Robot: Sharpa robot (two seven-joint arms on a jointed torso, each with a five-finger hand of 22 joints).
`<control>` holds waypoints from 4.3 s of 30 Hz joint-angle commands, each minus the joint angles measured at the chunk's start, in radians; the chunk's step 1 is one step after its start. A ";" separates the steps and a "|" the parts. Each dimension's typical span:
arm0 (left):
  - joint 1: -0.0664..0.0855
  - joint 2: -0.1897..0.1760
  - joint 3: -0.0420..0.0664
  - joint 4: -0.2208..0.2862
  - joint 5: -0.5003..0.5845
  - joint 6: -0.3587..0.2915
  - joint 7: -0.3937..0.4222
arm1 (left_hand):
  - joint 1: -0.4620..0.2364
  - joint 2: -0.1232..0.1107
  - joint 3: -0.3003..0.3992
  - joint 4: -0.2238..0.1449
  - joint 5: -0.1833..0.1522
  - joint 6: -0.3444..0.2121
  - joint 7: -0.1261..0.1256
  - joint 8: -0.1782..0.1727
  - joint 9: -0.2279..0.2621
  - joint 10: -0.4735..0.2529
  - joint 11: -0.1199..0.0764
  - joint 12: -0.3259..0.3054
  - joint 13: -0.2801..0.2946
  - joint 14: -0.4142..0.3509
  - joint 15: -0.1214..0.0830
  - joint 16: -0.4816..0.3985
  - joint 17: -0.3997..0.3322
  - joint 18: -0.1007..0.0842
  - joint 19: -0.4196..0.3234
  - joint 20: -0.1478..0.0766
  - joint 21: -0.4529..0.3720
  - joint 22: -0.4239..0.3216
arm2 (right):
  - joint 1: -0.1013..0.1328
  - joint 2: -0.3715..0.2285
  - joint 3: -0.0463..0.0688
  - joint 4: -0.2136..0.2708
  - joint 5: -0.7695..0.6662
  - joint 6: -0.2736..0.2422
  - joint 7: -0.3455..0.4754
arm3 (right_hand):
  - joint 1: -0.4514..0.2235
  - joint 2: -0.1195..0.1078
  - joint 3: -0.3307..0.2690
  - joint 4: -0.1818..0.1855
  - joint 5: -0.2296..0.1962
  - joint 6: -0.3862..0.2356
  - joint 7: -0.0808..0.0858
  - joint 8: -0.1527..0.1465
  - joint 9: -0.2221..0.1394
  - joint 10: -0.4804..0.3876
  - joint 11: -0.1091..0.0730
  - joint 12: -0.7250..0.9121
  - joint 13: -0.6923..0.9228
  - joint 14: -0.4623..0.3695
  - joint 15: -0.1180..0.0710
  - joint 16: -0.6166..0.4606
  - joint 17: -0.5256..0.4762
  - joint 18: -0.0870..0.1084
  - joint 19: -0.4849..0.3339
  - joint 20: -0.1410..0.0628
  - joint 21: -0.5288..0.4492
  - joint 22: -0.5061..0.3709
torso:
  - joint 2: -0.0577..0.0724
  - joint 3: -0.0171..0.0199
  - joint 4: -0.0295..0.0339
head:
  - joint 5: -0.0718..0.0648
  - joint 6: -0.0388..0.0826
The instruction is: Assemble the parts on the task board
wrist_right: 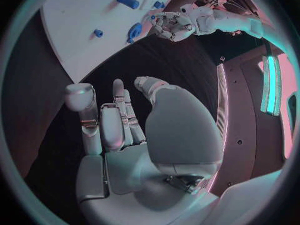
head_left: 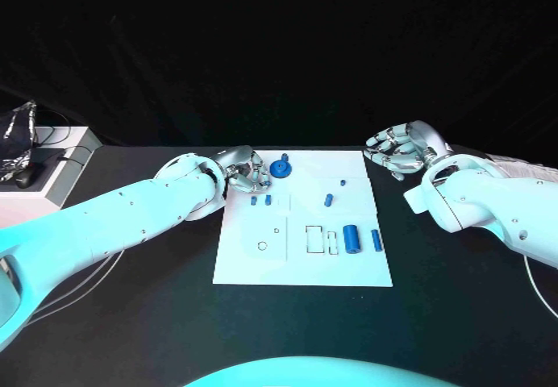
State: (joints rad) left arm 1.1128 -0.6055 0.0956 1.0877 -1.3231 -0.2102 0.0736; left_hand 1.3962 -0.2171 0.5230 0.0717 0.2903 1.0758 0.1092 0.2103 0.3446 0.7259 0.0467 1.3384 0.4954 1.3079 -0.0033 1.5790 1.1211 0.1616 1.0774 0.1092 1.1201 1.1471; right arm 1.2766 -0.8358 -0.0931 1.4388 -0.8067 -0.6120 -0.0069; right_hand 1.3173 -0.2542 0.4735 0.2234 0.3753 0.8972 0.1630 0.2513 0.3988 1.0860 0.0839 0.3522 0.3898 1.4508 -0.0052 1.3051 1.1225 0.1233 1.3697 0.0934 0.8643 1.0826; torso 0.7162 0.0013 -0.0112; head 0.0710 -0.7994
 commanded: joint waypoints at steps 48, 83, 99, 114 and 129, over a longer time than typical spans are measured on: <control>-0.004 0.003 0.002 0.006 0.036 0.008 0.017 | 0.012 0.008 0.011 -0.002 -0.004 -0.003 0.006 -0.008 0.003 0.008 -0.001 -0.005 -0.002 0.010 0.000 0.000 0.005 -0.023 0.020 -0.003 0.018 0.012 | -0.002 0.001 0.000 -0.001 -0.003 0.003 0.014 | -0.013 -0.001 0.003 -0.005 0.004 0.010 -0.001 0.004 0.001 0.005 -0.002 -0.006 -0.005 -0.002 0.004 -0.004 -0.001 0.003 0.004 0.003 -0.003 0.002 | 0.000 -0.0001 0.0012 | -0.001 -0.004; -0.005 0.004 0.002 -0.001 0.017 0.027 0.002 | 0.012 0.007 0.011 -0.002 -0.005 -0.003 0.007 -0.009 0.004 0.009 0.000 -0.005 -0.002 0.008 0.001 0.000 0.002 -0.024 0.023 -0.003 0.021 0.015 | -0.003 0.002 0.000 -0.002 -0.002 0.003 0.015 | -0.014 -0.001 0.003 -0.007 0.004 0.011 -0.001 0.004 0.001 0.007 -0.002 -0.007 -0.009 -0.002 0.004 -0.005 -0.002 0.004 0.004 0.003 -0.004 0.002 | 0.000 -0.0007 0.0003 | 0.001 -0.004; -0.005 -0.003 0.002 0.000 0.016 0.019 -0.003 | 0.012 0.007 0.012 -0.003 -0.005 -0.005 0.008 -0.010 0.004 0.008 0.001 -0.005 -0.003 0.010 0.001 0.000 0.006 -0.025 0.028 -0.003 0.025 0.019 | -0.003 0.003 0.000 -0.002 -0.002 0.003 0.015 | -0.014 -0.001 0.003 -0.007 0.004 0.011 -0.001 0.004 0.001 0.007 -0.002 -0.007 -0.009 -0.002 0.004 -0.005 -0.002 0.004 0.004 0.003 -0.004 0.002 | 0.000 -0.0007 0.0005 | 0.003 -0.006; -0.005 -0.006 0.002 -0.002 0.012 0.026 -0.010 | 0.014 0.007 0.013 -0.004 -0.005 -0.005 0.008 -0.011 0.004 0.008 0.001 -0.006 -0.003 0.012 0.002 0.000 0.010 -0.026 0.031 -0.003 0.028 0.022 | -0.003 0.003 0.000 -0.002 -0.003 0.003 0.015 | -0.014 -0.001 0.003 -0.007 0.004 0.011 -0.001 0.004 0.001 0.007 -0.002 -0.007 -0.009 -0.002 0.004 -0.005 -0.002 0.004 0.004 0.003 -0.004 0.002 | 0.000 -0.0002 0.0000 | 0.004 -0.006; -0.006 -0.014 0.021 0.027 0.053 -0.032 0.068 | 0.000 -0.044 0.030 0.007 -0.003 -0.128 0.032 -0.081 -0.008 -0.035 0.051 -0.288 -0.171 -0.369 0.049 -0.093 -0.484 0.021 -0.177 0.032 -0.190 -0.147 | -0.003 0.002 0.000 -0.001 -0.003 0.002 0.017 | -0.014 -0.001 0.003 -0.007 0.004 0.011 -0.001 0.004 0.001 0.007 -0.002 -0.007 -0.009 -0.002 0.004 -0.005 -0.002 0.004 0.004 0.003 -0.004 0.002 | 0.000 0.0006 -0.0006 | 0.000 0.001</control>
State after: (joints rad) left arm 1.1062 -0.6197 0.1135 1.1063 -1.2949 -0.2108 0.0878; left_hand 1.3970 -0.2551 0.5545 0.0763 0.2907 0.9510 0.1409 0.1311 0.3377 0.6904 0.0964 1.0567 0.3281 0.9506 0.0435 1.4856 0.6531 0.1711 0.9083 0.1410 0.9382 1.0067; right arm 1.2738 -0.8339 -0.0930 1.4363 -0.8063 -0.6128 -0.0036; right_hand 1.3133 -0.2582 0.4762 0.2206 0.3753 0.9008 0.1601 0.2512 0.3990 1.0867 0.0846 0.3486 0.3820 1.4508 -0.0052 1.3051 1.1215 0.1233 1.3697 0.0934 0.8643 1.0825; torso 0.7155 0.0018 -0.0112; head 0.0727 -0.8007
